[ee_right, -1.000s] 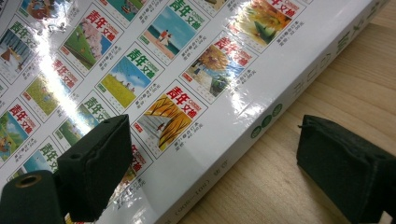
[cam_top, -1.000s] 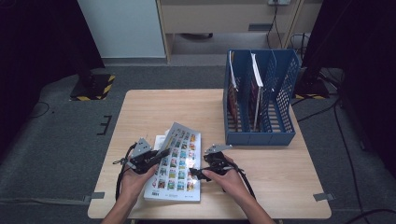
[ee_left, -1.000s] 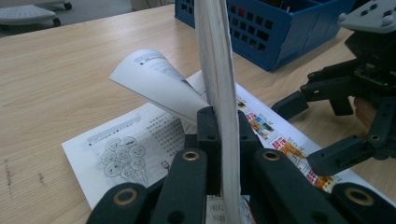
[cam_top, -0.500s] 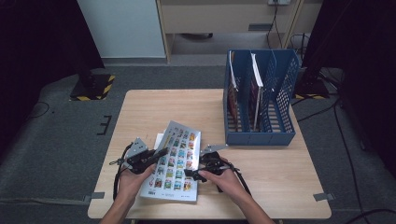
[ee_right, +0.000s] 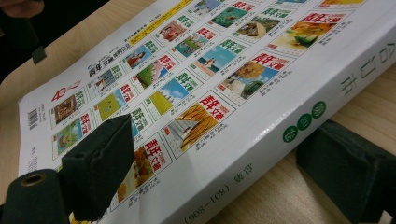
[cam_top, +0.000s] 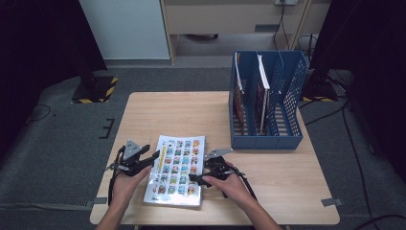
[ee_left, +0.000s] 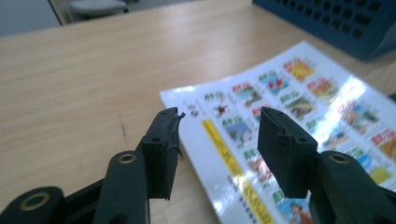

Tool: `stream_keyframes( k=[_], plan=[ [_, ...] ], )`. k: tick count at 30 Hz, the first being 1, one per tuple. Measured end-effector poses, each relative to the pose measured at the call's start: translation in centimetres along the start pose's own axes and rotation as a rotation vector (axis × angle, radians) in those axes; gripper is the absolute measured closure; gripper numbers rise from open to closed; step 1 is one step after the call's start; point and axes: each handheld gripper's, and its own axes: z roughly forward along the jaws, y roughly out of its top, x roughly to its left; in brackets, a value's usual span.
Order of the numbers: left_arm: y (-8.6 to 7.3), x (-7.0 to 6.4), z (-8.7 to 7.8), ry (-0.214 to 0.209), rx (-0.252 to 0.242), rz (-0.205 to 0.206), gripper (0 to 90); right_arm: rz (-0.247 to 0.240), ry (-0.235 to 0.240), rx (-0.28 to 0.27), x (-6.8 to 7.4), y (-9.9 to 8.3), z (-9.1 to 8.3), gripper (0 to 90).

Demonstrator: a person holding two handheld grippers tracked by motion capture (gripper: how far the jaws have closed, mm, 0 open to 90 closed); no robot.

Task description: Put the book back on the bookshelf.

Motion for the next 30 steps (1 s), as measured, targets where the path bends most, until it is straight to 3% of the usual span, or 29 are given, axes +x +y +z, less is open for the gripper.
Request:
stream_keyframes(
  k=[1,3,5,8,11,12,13,22,30],
  plan=[
    [-0.2,0.2,0.3,-0.022,0.011,0.015,47.0,0.001,0.001,0.0,0.0,0.0,0.0,11.8],
    [-0.4,0.4,0.6,-0.024,0.036,0.016,45.0,0.002,0.003,-0.001,0.0,0.0,0.0,11.8],
    [-0.7,0.5,0.8,-0.053,0.062,-0.016,44.0,0.001,0.001,0.0,0.0,0.0,0.0,11.7],
    [-1.2,0.7,1.6,-0.094,0.092,-0.018,41.7,-0.005,-0.003,-0.001,0.0,0.0,0.0,11.7],
    [-1.6,0.5,1.9,-0.088,0.152,-0.065,41.9,0.001,0.004,0.0,0.0,0.0,0.0,10.9],
    [-1.7,0.6,2.3,-0.122,0.136,-0.026,41.9,0.001,0.004,0.0,0.0,0.0,0.0,10.9],
    [-1.8,0.3,2.1,-0.083,0.197,-0.063,42.2,0.005,0.006,-0.003,-0.1,0.0,0.0,10.7],
    [-2.3,0.4,2.3,-0.109,0.187,-0.104,40.3,0.002,0.016,0.003,-0.3,0.7,0.7,18.1],
    [-2.4,0.3,2.3,-0.106,0.185,-0.107,40.1,0.034,0.033,0.005,-0.4,1.9,0.9,24.1]
  ],
)
